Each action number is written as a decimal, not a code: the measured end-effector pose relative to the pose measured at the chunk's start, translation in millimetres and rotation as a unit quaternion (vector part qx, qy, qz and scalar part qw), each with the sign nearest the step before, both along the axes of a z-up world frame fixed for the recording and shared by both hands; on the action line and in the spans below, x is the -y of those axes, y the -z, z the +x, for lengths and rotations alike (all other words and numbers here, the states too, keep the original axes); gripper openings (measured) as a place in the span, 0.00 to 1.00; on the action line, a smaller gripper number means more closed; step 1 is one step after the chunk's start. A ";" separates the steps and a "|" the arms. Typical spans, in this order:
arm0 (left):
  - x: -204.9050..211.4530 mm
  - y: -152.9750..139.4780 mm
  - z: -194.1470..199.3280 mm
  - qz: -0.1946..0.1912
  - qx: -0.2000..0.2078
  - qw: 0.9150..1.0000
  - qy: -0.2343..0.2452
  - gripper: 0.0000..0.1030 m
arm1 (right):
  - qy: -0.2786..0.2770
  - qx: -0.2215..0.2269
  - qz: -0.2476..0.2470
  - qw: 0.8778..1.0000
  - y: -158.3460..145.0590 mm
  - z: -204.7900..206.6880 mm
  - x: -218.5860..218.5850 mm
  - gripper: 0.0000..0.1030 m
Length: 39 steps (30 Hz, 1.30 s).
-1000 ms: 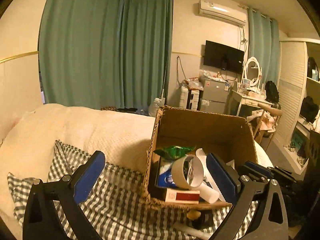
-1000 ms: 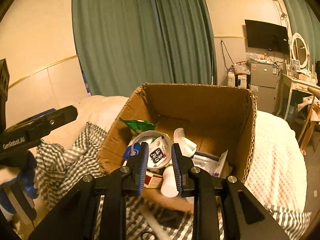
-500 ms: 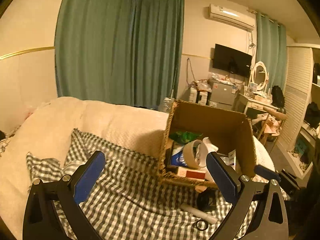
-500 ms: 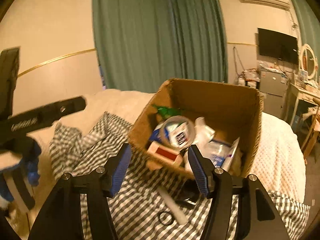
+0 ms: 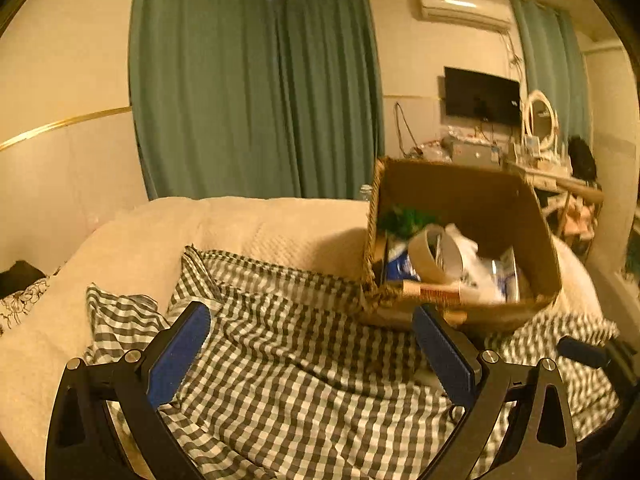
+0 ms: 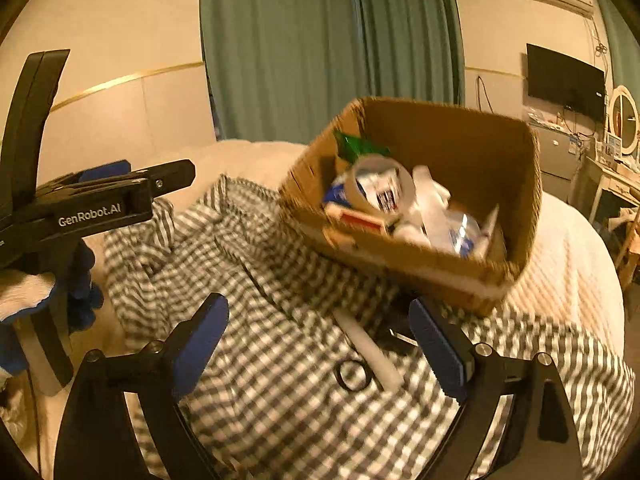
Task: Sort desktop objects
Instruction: 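Withdraw both grippers from the cardboard box toward the white tube, then lower the left gripper to the white tube while the right approaches the black ring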
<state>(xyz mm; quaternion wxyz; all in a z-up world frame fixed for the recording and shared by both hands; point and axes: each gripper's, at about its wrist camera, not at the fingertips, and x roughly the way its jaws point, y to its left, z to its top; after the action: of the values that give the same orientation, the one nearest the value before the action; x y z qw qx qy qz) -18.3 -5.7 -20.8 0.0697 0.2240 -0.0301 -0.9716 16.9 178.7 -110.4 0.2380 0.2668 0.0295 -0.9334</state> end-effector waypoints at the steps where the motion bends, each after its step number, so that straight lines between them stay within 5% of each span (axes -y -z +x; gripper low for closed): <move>1: -1.4 6.0 -0.3 0.003 0.003 1.000 0.000 1.00 | 0.002 0.001 0.005 1.000 3.5 1.4 -3.0 0.89; 9: -12.2 41.9 -7.0 0.035 0.032 0.999 0.023 1.00 | 0.013 -0.035 0.040 0.998 12.1 -7.9 -32.0 0.89; 24: -31.9 93.7 -31.1 0.036 0.052 0.997 0.042 1.00 | 0.036 0.035 0.040 0.998 50.3 -64.0 -55.3 0.89; 28: -38.0 108.8 -37.3 0.068 0.081 0.992 0.063 1.00 | 0.047 0.038 0.047 0.997 57.2 -67.5 -51.2 0.89; 36: -66.7 134.0 -47.1 0.036 0.132 0.985 0.102 1.00 | 0.050 0.057 0.059 0.995 75.5 -88.8 -50.1 0.89; 39: -64.9 138.6 -55.9 0.046 0.151 0.983 0.094 1.00 | 0.047 0.081 0.056 0.994 84.8 -95.9 -51.9 0.79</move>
<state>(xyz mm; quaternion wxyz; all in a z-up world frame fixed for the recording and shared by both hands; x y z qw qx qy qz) -74.2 59.1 -159.4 -0.0372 0.3673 -0.0168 -0.9292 -79.0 230.6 -195.2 0.1803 0.3552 0.0501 -0.9159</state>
